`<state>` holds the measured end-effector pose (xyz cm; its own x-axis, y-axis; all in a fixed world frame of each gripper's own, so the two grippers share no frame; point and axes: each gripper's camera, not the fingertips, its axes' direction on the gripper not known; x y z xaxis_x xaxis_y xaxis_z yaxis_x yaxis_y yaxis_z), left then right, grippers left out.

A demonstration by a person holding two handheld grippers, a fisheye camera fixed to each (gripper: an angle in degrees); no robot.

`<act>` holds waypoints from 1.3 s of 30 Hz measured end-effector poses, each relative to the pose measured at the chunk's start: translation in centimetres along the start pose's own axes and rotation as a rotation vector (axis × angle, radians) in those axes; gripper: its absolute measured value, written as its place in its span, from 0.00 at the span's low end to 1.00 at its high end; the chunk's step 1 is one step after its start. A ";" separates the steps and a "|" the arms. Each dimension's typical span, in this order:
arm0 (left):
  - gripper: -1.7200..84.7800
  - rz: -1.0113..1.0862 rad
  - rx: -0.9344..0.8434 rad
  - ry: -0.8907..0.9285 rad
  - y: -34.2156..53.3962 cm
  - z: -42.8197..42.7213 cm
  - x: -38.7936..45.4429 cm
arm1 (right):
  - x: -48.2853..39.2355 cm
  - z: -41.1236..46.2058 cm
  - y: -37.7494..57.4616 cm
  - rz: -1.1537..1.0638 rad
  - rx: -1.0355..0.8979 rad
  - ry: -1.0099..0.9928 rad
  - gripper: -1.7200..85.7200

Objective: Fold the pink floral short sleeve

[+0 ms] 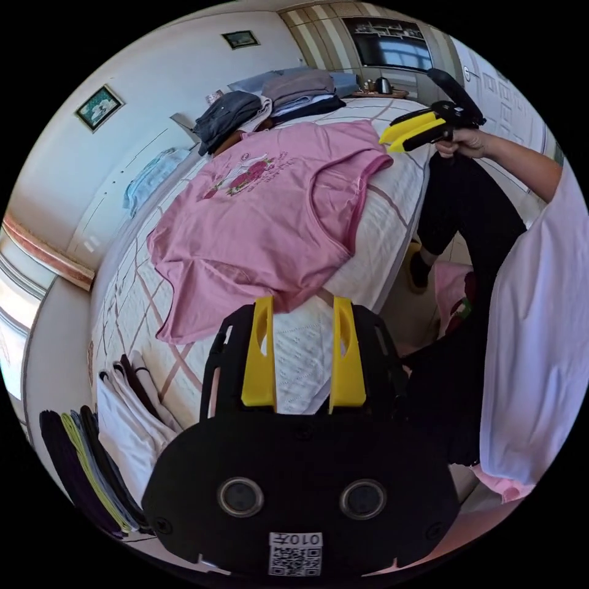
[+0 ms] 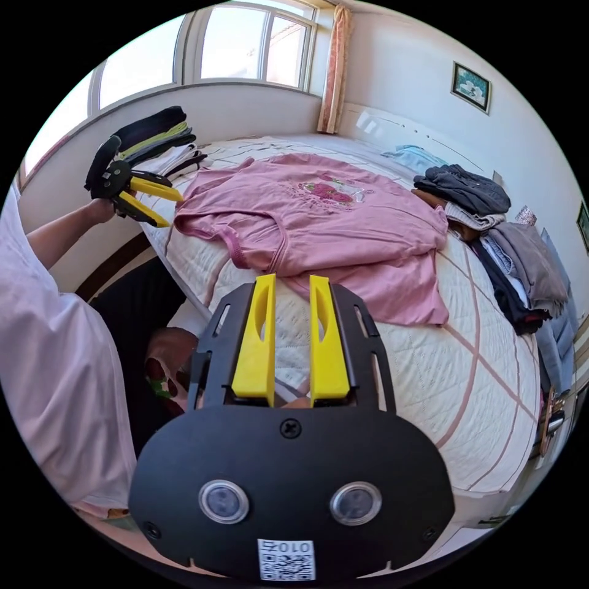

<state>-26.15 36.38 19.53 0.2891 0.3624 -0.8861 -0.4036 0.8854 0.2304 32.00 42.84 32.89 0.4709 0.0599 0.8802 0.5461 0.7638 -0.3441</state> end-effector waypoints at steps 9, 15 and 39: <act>0.16 -0.006 0.031 -0.068 -0.1 2.8 0.6 | 0.4 1.8 -0.2 -0.087 -0.038 0.171 0.11; 0.15 -0.076 0.023 0.012 1.3 5.2 -0.2 | 2.3 3.9 -0.9 -0.102 -0.090 0.133 0.08; 0.15 -0.018 -0.010 0.032 2.2 8.3 0.4 | -0.3 2.9 3.1 -0.220 -0.098 0.200 0.12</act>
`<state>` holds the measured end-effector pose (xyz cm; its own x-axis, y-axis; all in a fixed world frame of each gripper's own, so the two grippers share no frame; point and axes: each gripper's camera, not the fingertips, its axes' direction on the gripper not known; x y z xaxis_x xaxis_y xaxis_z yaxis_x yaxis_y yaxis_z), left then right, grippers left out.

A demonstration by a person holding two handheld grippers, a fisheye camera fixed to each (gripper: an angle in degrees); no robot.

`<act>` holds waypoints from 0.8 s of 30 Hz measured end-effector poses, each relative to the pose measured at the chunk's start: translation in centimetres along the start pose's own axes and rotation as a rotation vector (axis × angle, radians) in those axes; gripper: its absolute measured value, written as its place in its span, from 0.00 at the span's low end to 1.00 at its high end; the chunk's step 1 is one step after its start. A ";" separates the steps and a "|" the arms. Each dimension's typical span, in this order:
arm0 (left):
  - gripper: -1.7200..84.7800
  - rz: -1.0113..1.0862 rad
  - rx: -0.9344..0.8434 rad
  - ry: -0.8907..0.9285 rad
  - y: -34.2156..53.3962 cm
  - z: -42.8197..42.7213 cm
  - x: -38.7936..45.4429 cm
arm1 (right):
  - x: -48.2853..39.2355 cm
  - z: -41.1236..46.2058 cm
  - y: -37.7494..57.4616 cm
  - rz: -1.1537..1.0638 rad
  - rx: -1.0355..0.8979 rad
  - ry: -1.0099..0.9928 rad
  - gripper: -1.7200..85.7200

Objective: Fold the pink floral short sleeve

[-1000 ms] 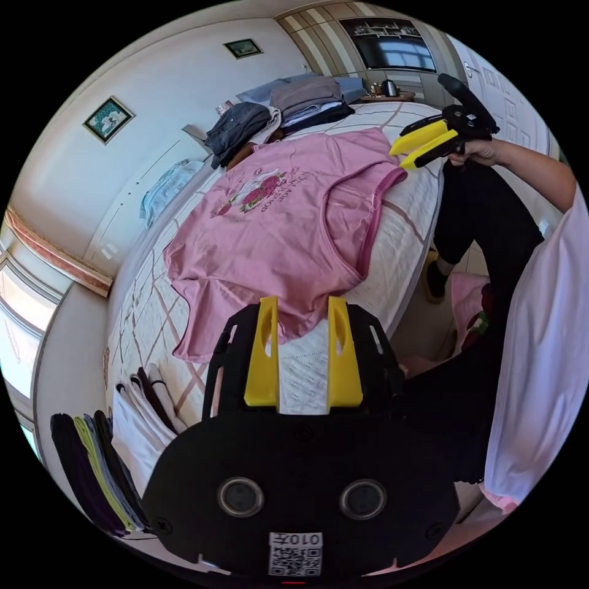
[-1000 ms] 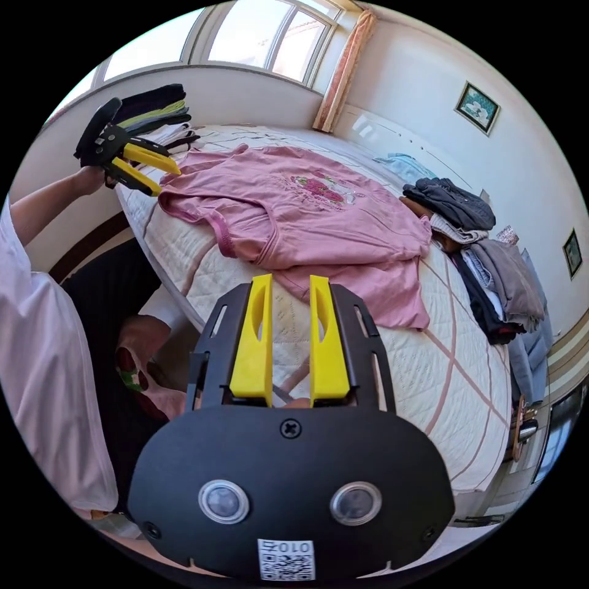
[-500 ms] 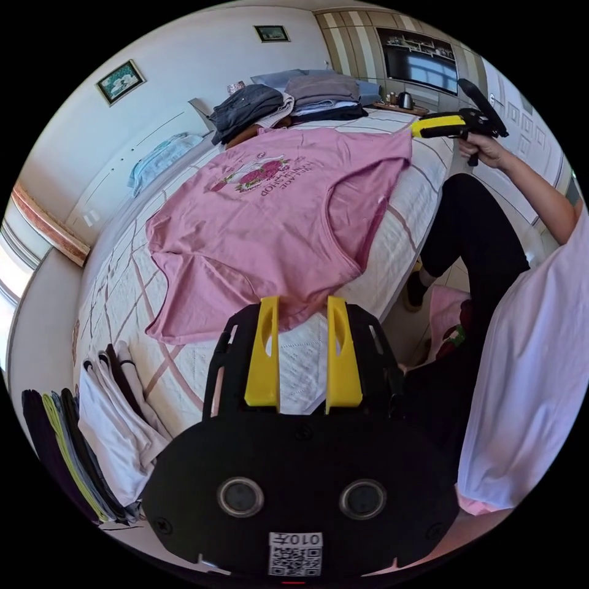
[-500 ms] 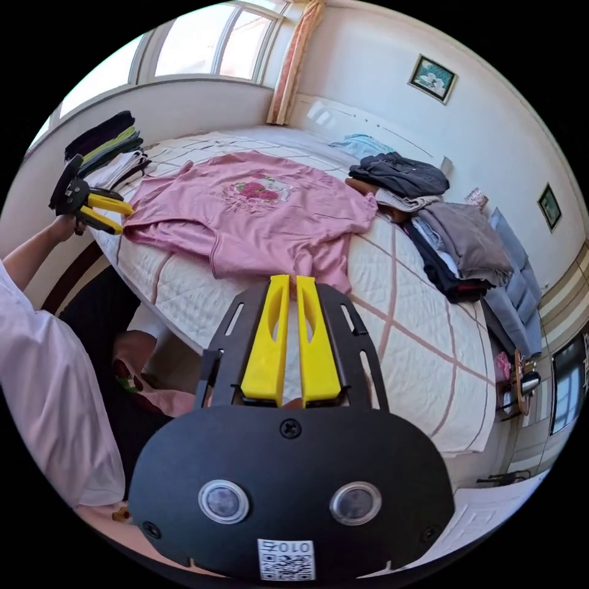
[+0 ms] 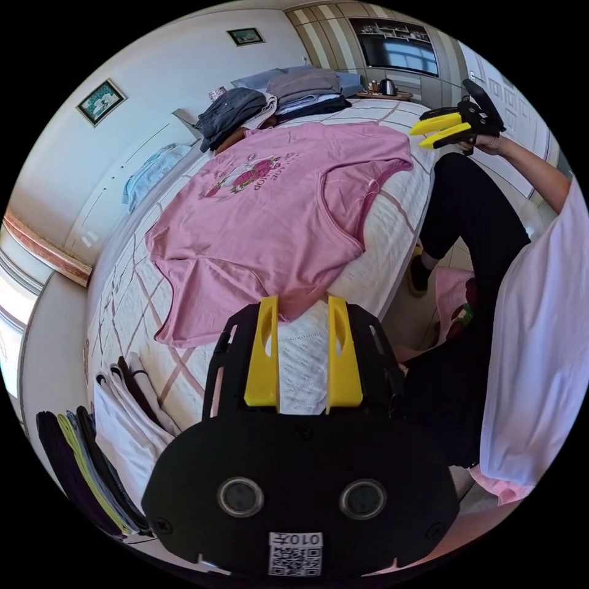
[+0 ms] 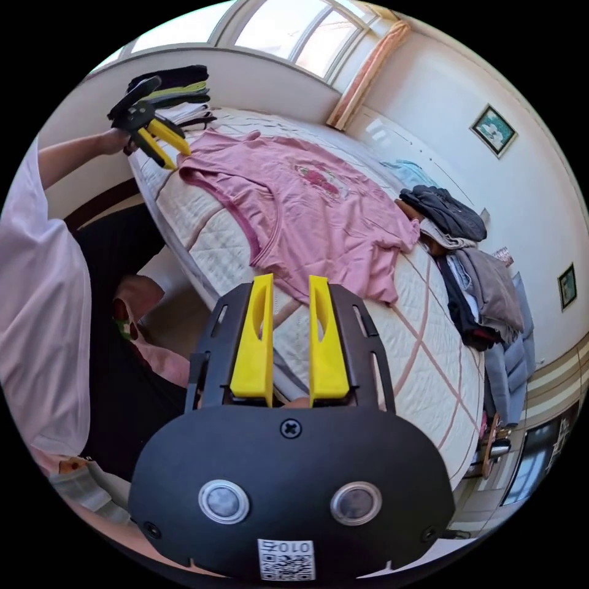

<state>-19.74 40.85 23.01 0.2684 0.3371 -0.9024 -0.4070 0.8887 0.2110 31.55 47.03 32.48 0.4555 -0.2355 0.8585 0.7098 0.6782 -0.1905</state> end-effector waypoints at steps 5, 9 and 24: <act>0.15 0.030 0.002 0.012 -1.2 0.1 0.1 | -1.3 2.1 -0.7 -0.009 -0.010 -0.049 0.13; 0.15 0.031 0.011 0.046 -1.7 0.3 0.1 | -1.4 2.9 -1.5 0.005 -0.019 -0.060 0.12; 0.06 0.031 -0.030 0.106 -5.2 -1.8 -0.9 | -4.5 2.9 -0.1 0.014 -0.052 -0.059 0.09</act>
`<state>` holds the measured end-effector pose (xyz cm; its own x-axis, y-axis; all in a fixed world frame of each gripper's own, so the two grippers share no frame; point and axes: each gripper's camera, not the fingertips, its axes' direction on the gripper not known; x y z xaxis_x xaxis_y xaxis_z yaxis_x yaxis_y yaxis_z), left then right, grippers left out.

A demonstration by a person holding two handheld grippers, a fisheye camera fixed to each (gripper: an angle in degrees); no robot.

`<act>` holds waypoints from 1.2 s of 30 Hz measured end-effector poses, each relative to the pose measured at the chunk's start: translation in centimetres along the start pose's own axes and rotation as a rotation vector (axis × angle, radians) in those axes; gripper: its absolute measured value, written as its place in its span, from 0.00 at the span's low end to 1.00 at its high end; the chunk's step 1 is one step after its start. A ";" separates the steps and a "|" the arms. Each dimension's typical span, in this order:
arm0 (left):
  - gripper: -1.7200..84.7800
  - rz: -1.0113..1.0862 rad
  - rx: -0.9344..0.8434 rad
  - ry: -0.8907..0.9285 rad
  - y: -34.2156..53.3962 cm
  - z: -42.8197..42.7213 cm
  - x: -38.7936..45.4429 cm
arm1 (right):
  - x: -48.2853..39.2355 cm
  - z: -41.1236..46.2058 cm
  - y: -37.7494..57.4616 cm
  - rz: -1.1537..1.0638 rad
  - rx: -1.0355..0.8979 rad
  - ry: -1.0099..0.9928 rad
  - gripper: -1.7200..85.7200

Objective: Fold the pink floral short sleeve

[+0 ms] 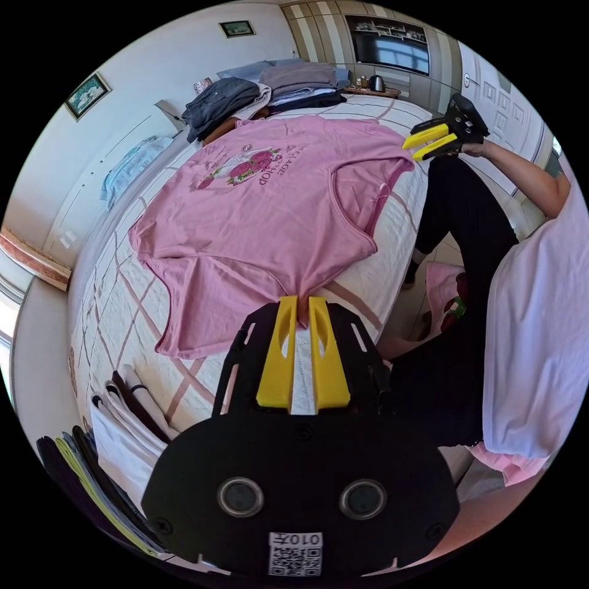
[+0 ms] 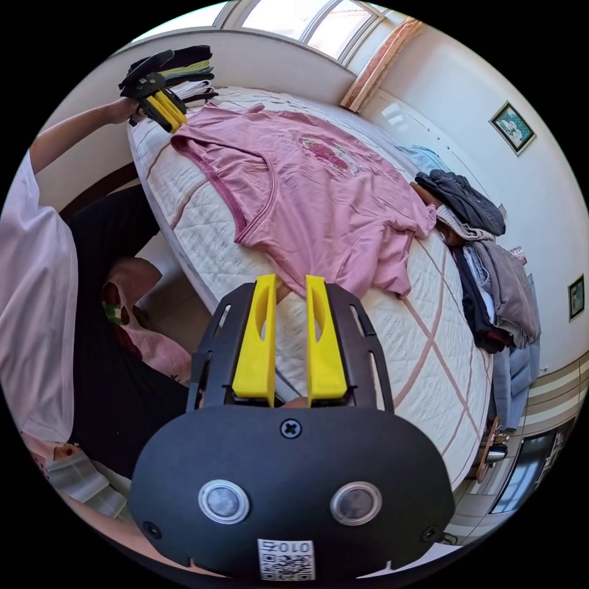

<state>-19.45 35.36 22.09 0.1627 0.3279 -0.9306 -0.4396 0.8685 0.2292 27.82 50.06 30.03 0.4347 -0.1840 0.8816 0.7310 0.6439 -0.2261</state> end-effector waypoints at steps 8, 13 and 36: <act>0.03 -0.059 0.033 0.023 -1.4 -2.7 1.0 | -1.3 -0.6 -0.3 0.040 0.003 -0.085 0.05; 0.02 -0.287 0.206 -0.048 -0.9 -9.5 -0.8 | -0.9 -5.7 -0.9 0.144 0.130 0.022 0.04; 0.02 -0.204 0.909 -0.298 -1.8 -52.6 8.5 | -6.7 -42.7 -4.0 0.192 0.743 0.473 0.05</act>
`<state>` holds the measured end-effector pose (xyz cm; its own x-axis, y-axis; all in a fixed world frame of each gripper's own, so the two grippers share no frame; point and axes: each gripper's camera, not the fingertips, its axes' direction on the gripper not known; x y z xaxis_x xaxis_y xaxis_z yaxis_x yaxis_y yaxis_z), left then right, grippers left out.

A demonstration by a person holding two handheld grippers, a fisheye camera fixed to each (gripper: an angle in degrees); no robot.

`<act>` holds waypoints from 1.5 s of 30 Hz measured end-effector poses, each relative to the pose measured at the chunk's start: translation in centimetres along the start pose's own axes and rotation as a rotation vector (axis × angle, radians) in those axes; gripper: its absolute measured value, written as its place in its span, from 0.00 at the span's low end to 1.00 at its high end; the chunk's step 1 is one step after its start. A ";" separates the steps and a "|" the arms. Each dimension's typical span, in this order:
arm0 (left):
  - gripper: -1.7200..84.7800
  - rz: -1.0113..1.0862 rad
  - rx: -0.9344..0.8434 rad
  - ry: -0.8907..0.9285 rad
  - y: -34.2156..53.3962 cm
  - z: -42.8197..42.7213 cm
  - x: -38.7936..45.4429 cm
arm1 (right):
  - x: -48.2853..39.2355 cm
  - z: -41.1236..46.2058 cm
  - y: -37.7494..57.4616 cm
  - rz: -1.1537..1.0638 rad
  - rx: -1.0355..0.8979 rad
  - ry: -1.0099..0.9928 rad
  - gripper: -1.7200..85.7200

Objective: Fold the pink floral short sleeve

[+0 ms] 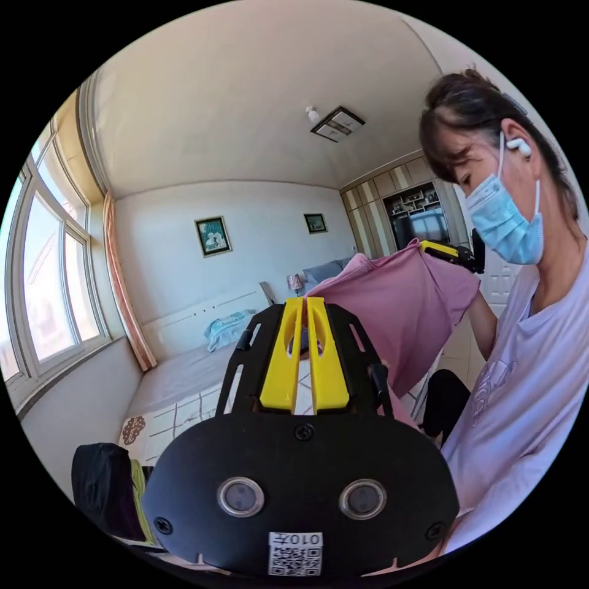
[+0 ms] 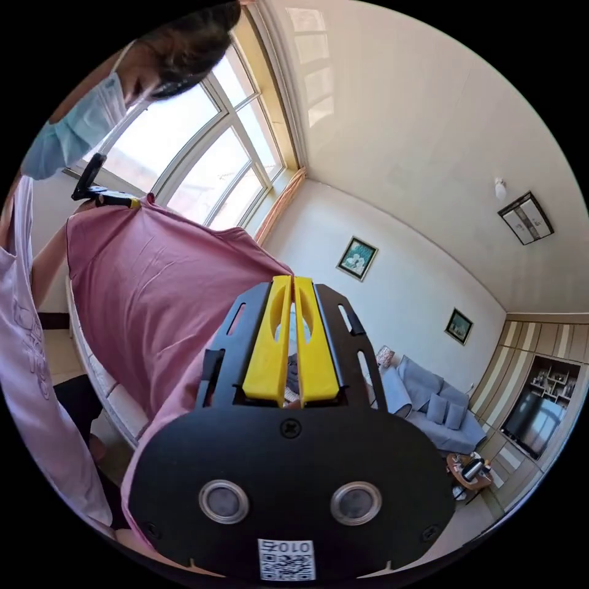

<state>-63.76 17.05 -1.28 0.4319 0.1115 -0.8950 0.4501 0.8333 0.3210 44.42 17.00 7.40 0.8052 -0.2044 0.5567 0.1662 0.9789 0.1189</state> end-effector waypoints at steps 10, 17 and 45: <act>0.02 -0.228 -0.198 0.112 -2.8 23.3 -11.8 | 13.8 19.1 -5.1 0.359 -0.157 -0.303 0.05; 0.02 0.095 0.022 -0.104 -15.7 12.2 -7.6 | 19.3 8.6 -15.2 0.237 0.147 -0.231 0.05; 0.02 -0.045 -0.763 0.327 30.7 27.1 6.8 | 10.3 17.6 15.2 0.399 -0.726 -0.684 0.05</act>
<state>-25.83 28.75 10.86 0.1245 0.1231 -0.9845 -0.2432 0.9658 0.0900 45.20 29.69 29.44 0.4239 0.3922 0.8164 0.4418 0.6973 -0.5644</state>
